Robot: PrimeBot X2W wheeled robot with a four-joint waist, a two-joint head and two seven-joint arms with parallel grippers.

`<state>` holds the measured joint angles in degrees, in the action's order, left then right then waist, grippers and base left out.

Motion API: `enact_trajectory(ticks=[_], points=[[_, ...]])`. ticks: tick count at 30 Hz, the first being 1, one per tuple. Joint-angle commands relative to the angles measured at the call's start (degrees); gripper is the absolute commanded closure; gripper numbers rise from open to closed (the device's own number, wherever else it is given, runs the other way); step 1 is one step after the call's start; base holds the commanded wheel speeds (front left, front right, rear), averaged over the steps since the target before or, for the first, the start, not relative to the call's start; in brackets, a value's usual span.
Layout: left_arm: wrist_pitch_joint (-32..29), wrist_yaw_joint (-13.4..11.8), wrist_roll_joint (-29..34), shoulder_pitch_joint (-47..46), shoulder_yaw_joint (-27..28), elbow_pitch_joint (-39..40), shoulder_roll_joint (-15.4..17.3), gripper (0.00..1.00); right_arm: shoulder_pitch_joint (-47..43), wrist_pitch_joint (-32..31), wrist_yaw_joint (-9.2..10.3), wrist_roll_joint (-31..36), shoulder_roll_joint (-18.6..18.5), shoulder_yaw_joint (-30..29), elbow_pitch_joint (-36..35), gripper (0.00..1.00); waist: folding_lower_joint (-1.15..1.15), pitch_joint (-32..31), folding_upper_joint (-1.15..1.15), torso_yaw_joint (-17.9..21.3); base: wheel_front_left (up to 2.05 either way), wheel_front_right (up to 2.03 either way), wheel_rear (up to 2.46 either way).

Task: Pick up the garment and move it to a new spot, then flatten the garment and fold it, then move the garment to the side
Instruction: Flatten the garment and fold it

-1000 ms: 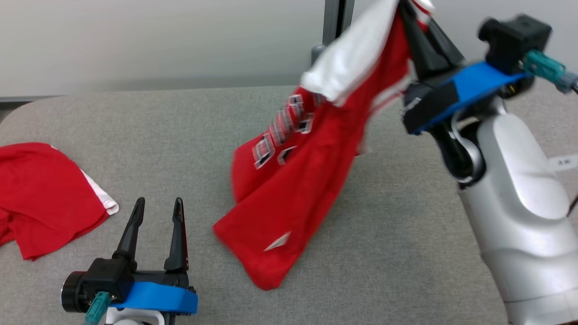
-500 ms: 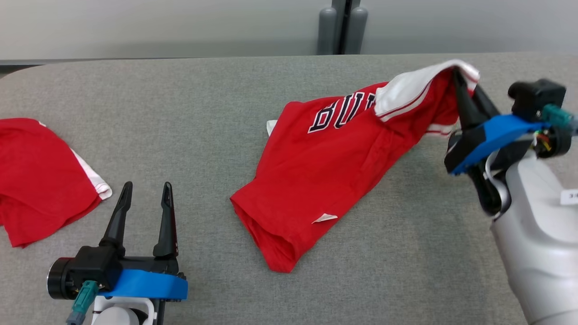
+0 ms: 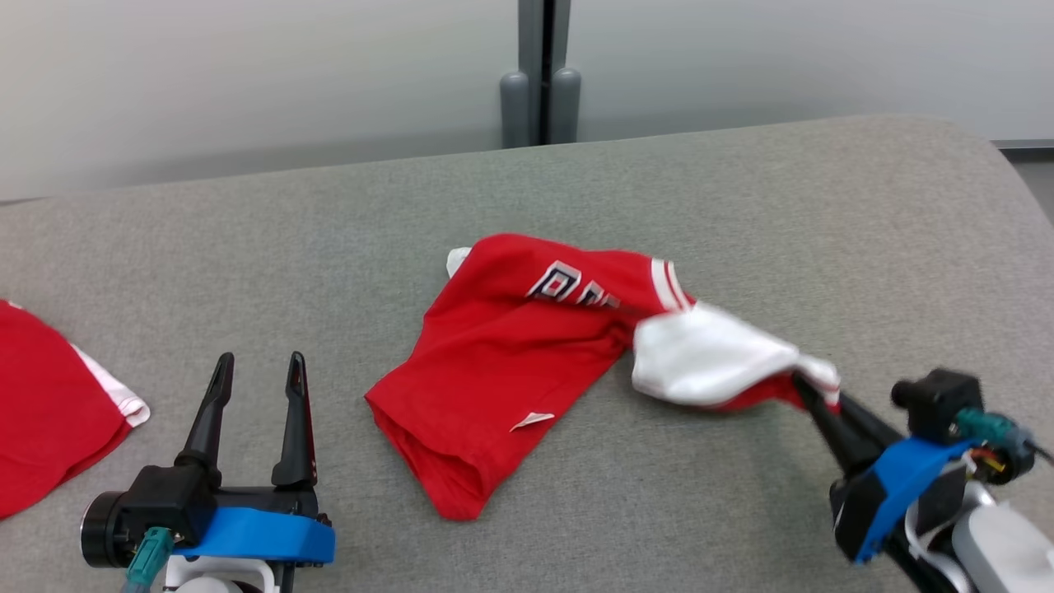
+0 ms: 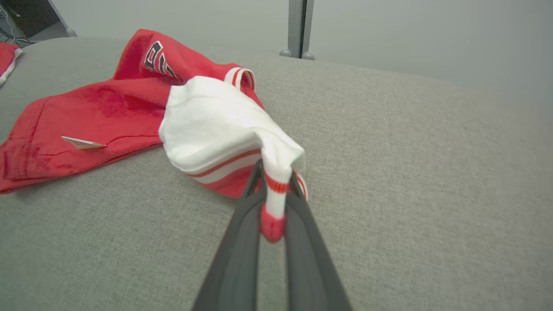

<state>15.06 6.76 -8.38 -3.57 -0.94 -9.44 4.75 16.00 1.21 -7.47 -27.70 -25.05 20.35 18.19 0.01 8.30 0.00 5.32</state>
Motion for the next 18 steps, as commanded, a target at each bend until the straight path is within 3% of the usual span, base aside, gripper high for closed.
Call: enact_trajectory(ticks=[1, 2, 3, 4, 12, 18], points=[[0.2, -0.3, 0.4, 0.5, 0.2, 0.0, 0.0, 0.00, -2.4, -1.1, -0.04, -0.3, -1.1, 1.5, -2.6, 1.00, -0.01, -0.8, 0.00, 1.1, 0.00, 0.00, 0.00], [0.2, -0.3, 0.4, 0.6, 0.3, 0.1, 0.0, 0.00, -3.6, -1.9, -0.03, 0.1, -2.7, 2.4, -4.2, 1.00, -0.01, -0.9, 0.00, 1.3, 0.00, 0.00, 0.00], [0.2, -0.3, 0.4, 0.6, 0.3, 0.2, 0.0, 0.00, -4.9, -3.3, -0.03, 0.5, -4.0, 3.5, -5.7, 0.62, -0.01, -1.0, 0.00, 1.5, 0.00, 0.00, 0.00], [0.2, -0.3, 0.4, 0.6, 0.4, 0.2, 0.0, 0.00, -6.1, -4.3, -0.03, 0.3, -4.5, 3.9, -6.9, 0.00, -0.01, -1.0, 0.00, 1.6, 0.00, 0.00, 0.00], [0.2, -0.1, 0.3, 0.2, 0.1, 0.1, -0.1, 0.00, -12.0, -11.9, -0.03, -5.9, -9.0, 5.0, -18.3, 0.00, -0.01, -0.6, 0.00, 1.0, 0.00, 0.00, 0.00], [0.2, 0.1, 0.1, 0.4, -0.1, -0.2, -0.2, 0.00, -13.4, -11.1, -0.03, -9.0, -6.1, -4.1, -23.4, 0.00, -0.01, -0.7, 0.00, -0.4, 0.00, 0.00, 0.00]])
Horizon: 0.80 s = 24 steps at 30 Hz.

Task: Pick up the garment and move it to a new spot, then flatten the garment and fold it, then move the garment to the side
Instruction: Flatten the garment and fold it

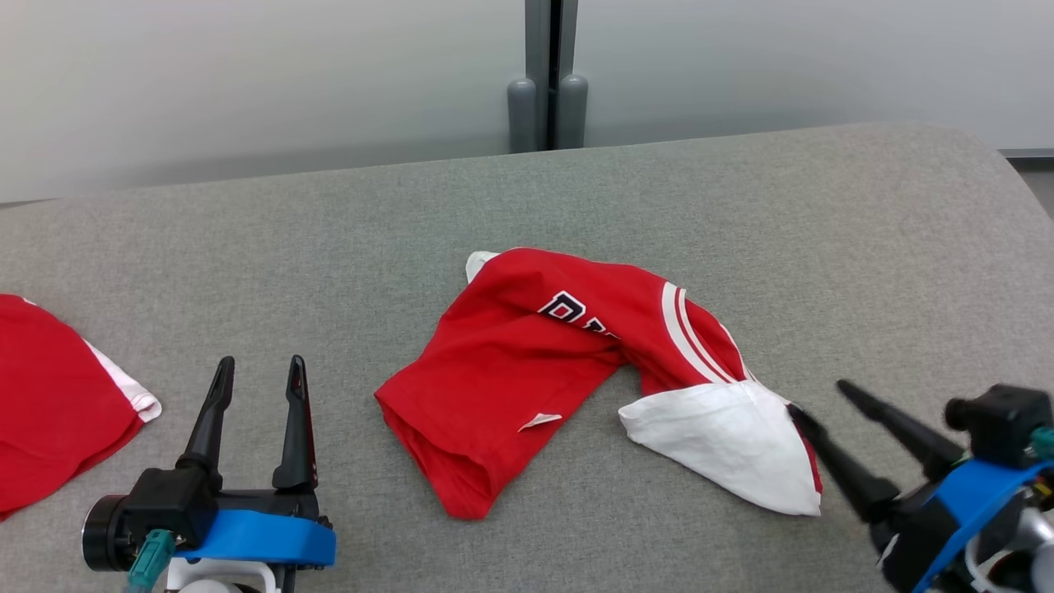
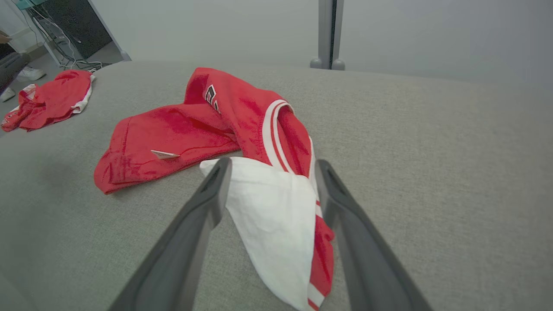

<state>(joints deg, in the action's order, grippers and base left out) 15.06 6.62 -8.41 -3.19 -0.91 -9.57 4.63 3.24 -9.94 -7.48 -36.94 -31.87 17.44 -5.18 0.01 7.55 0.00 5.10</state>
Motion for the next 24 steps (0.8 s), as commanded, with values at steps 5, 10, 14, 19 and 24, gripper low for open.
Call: enact_trajectory(ticks=[5, 10, 14, 19, 24], points=[[0.2, 0.3, 0.3, -0.3, -0.1, 0.1, 0.0, 0.00, 2.8, -6.8, -0.04, 5.5, 6.3, -11.2, 5.3, 0.00, -0.01, 0.5, 0.00, -0.8, 0.00, 0.00, 0.00], [0.2, 0.4, 0.5, -1.0, -0.6, 0.0, 0.2, 0.00, 9.9, -15.9, -0.03, 7.4, 10.8, -12.4, 10.7, 0.00, -0.01, 1.5, 0.00, -1.7, 0.00, 0.00, 0.00], [0.2, 0.5, 0.5, -2.1, -1.3, 0.0, 0.2, 0.00, 16.6, -21.5, -0.03, 7.6, 11.8, -10.1, 15.8, 0.00, -0.01, 2.7, 0.00, -3.1, 0.00, 0.00, 0.00], [0.2, 0.6, 0.4, -3.5, -2.8, -0.2, 0.2, 0.00, 23.4, -25.3, -0.03, 7.5, 11.5, -7.3, 23.4, 0.00, -0.01, 4.1, 0.00, -5.8, 0.00, 0.00, 0.00], [0.2, 0.7, 0.1, -4.3, -3.4, -0.3, 0.5, 0.00, 27.5, -27.1, -0.03, 7.6, 11.3, -4.2, 30.9, 0.00, -0.01, 5.6, 0.00, -7.6, 0.00, 0.00, 0.00]])
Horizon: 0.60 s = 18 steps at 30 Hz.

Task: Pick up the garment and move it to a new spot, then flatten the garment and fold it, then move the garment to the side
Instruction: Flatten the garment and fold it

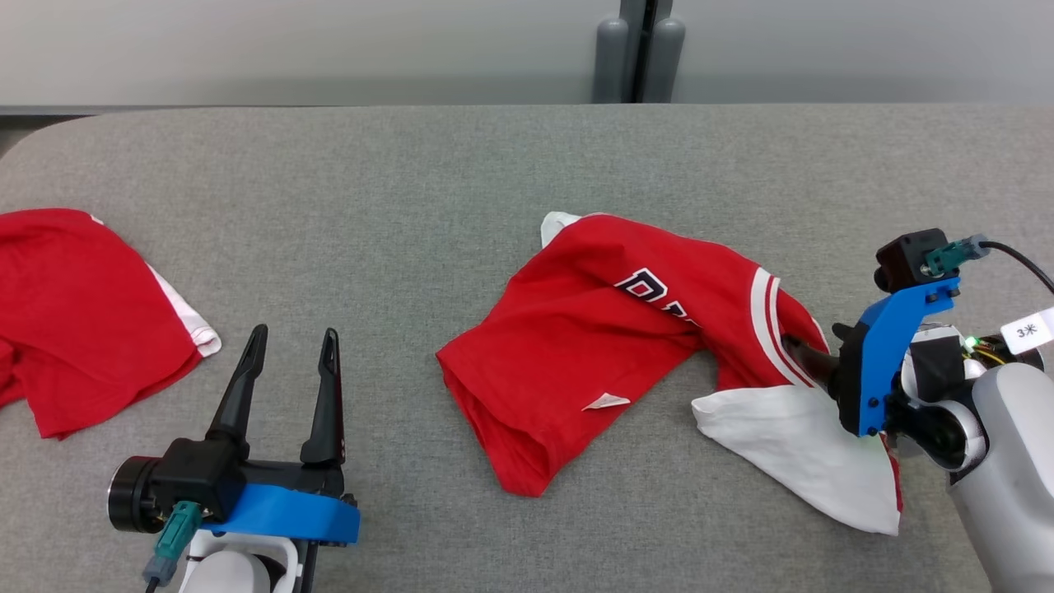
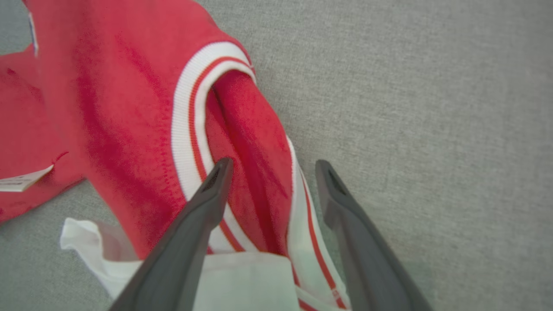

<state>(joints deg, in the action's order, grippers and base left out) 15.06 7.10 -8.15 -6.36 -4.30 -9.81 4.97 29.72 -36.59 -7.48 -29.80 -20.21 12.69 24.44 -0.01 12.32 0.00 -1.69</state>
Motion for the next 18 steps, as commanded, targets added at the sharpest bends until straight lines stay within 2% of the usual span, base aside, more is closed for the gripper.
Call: enact_trajectory(ticks=[1, 6, 7, 8, 13, 18], points=[[0.2, 0.3, -0.2, -1.3, -0.2, -0.1, 0.2, 0.00, 1.7, -0.6, -0.03, 0.9, -0.7, 1.3, 2.7, 0.00, 0.01, 1.2, 0.00, -1.2, 0.00, 0.00, 0.00], [0.2, 0.3, -0.5, -2.1, -0.8, -0.4, 0.1, 0.00, 3.9, -0.3, -0.03, 1.9, -2.1, 6.6, 7.9, 0.00, 0.01, 1.9, 0.00, -2.4, 0.00, 0.00, 0.00], [0.2, 0.3, -0.6, -2.2, -0.7, -0.4, 0.1, 0.00, 4.1, -0.5, -0.04, 1.0, -2.2, 7.5, 8.4, 0.61, 0.01, 2.0, 0.00, -2.4, 0.00, 0.00, 0.00], [0.2, 0.3, -0.6, -2.3, -0.7, -0.4, 0.1, 0.00, 4.3, -0.5, -0.04, 0.3, -2.3, 8.5, 8.6, 1.00, 0.01, 2.0, 0.00, -2.5, 0.00, 0.00, 0.00], [0.2, 0.3, -0.7, -2.1, -0.1, -0.5, 0.1, 0.00, 6.6, 4.7, -0.02, -0.3, -3.7, 7.8, 7.5, 1.00, 0.01, 1.8, 0.00, -1.9, 0.00, 0.00, 0.00], [0.2, -0.1, -0.8, -0.8, 0.9, -0.8, -0.1, 0.00, 8.8, 9.4, -0.03, 1.8, -4.1, 6.4, 5.6, 1.00, 0.01, 0.4, 0.00, -0.4, 0.00, 0.00, 0.00]])
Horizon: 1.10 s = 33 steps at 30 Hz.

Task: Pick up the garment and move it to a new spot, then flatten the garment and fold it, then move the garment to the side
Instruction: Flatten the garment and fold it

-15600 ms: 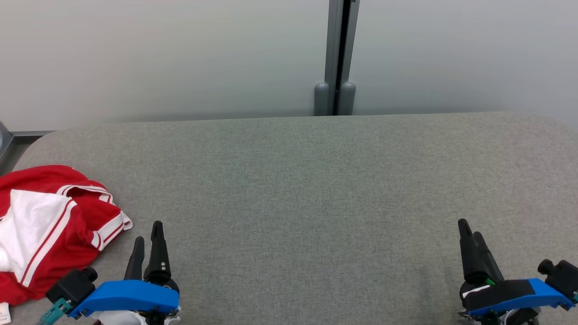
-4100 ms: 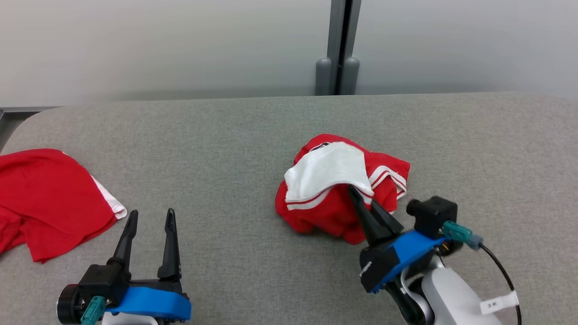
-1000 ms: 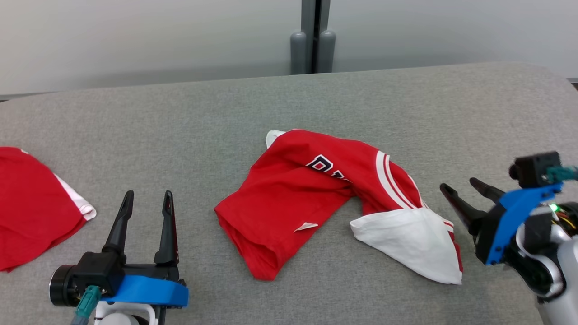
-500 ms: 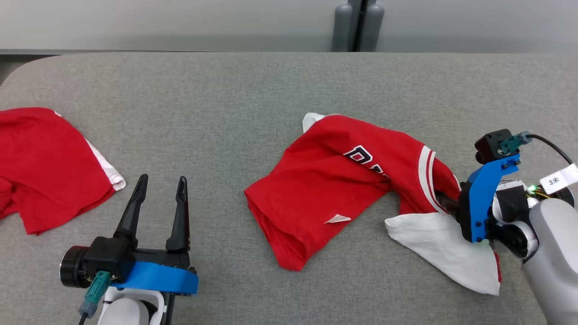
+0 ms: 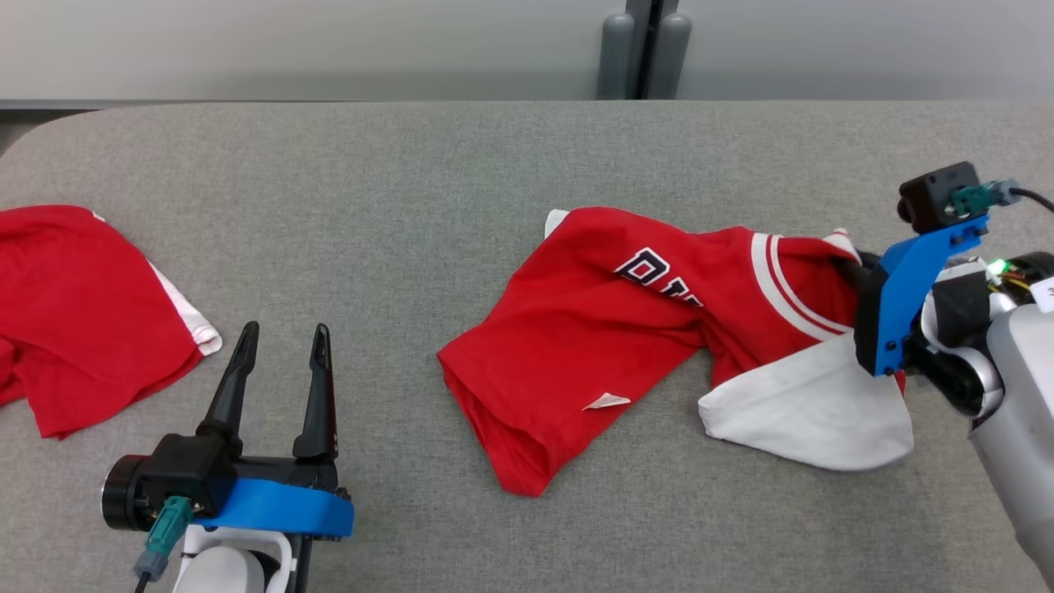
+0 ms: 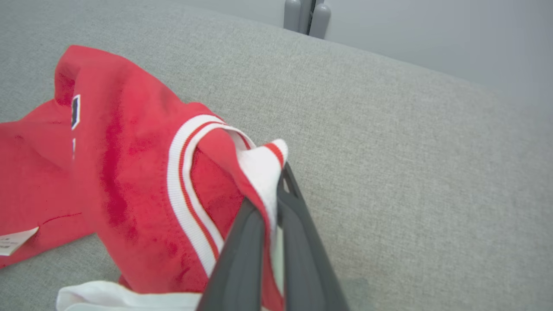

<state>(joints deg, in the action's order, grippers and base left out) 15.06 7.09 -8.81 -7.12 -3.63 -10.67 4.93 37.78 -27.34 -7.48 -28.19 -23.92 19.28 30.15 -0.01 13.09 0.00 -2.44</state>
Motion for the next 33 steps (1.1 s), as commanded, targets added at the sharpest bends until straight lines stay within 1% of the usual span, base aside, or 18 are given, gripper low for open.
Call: enact_trajectory(ticks=[1, 4, 8, 14, 18, 21, 26, 29, 31, 32, 33], points=[[0.2, -0.1, -0.1, 0.0, 0.3, 0.1, -0.1, 0.00, 1.1, 1.1, -0.02, 0.7, -0.3, -0.8, -0.8, 1.00, 0.01, -0.6, 0.00, 0.6, 0.00, 0.00, 0.00], [0.2, -0.1, -0.1, 0.2, 0.3, 0.2, -0.3, 0.00, 1.8, 2.9, -0.02, 2.9, -0.4, -2.2, -2.7, 1.00, 0.01, -1.3, 0.00, 1.0, 0.00, 0.00, 0.00], [0.2, 0.0, -0.2, 0.2, -0.1, 0.1, -0.6, 0.00, 2.1, 6.1, -0.02, 5.1, 0.8, -5.8, -4.2, 1.00, 0.01, -1.8, 0.00, 0.5, 0.00, 0.00, 0.00], [0.2, 0.1, -0.5, 0.4, -0.3, 0.0, -0.9, 0.00, 2.2, 12.3, -0.02, 8.3, 4.1, -11.1, -5.6, 1.00, 0.01, -2.1, 0.00, -1.4, 0.00, 0.00, 0.00], [0.2, 0.0, -0.2, 1.0, 0.3, 0.1, -1.0, 0.00, -0.2, 13.1, -0.02, 9.2, 6.9, -14.2, -7.1, 1.00, 0.01, -2.8, 0.00, -2.0, 0.00, 0.00, 0.00], [0.2, 0.0, -0.1, 1.2, 0.3, 0.2, -1.1, 0.00, -1.6, 12.0, -0.02, 9.9, 7.5, -15.6, -7.9, 1.00, 0.01, -2.9, 0.00, -2.3, 0.00, 0.00, 0.00], [0.2, 0.1, 0.0, 0.1, -0.2, 0.6, -1.2, 0.00, -0.5, 11.6, -0.03, 10.6, 7.8, -18.6, -5.9, 1.00, 0.01, -1.4, 0.00, -3.4, 0.00, 0.00, 0.00], [0.2, 0.2, 0.1, -0.6, -1.1, 0.7, -1.2, 0.00, 2.3, 13.5, -0.03, 11.0, 8.1, -20.2, -4.0, 1.00, 0.01, 0.1, 0.00, -4.5, 0.00, 0.00, 0.00], [0.2, 0.3, 0.1, -1.2, -1.6, 0.6, -1.3, 0.00, 4.5, 16.2, -0.03, 11.4, 8.4, -20.8, -2.7, 1.00, 0.01, 1.0, 0.00, -5.2, 0.00, 0.00, 0.00], [0.2, 0.3, 0.1, -1.5, -1.7, 0.6, -1.3, 0.00, 5.5, 17.6, -0.03, 11.5, 8.8, -20.4, -1.9, 0.33, 0.01, 1.4, 0.00, -5.5, 0.00, 0.00, 0.00], [0.2, 0.3, 0.0, -1.8, -1.9, 0.6, -1.3, 0.00, 6.3, 18.6, -0.03, 11.7, 8.9, -19.9, -1.0, 0.00, 0.01, 1.7, 0.00, -5.7, 0.00, 0.00, 0.00]])
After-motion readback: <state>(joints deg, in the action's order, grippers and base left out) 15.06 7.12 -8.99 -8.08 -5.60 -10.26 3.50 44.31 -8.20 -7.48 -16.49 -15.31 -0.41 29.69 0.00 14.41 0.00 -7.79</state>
